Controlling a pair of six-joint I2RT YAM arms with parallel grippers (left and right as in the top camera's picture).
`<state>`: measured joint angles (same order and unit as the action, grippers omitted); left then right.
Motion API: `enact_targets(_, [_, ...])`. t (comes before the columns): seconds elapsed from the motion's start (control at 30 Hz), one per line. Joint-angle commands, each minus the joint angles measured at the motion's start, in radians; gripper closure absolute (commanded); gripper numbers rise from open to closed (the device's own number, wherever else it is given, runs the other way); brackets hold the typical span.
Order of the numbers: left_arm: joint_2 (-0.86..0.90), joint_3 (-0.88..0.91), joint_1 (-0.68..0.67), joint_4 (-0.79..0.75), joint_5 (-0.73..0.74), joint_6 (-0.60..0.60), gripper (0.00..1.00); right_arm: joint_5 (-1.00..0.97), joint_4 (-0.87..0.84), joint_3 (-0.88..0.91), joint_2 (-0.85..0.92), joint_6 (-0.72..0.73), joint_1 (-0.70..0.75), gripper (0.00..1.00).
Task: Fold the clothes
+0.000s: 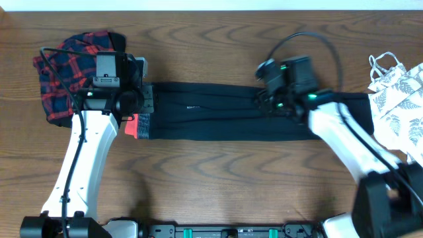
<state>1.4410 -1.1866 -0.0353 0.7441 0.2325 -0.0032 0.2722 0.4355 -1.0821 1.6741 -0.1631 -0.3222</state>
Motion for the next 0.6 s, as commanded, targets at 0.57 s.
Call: enact_targets(0.57, [0.003, -0.012, 0.003, 0.022, -0.004, 0.002, 0.52, -0.089, -0.074, -0.002, 0.159, -0.134, -0.079, 0.45])
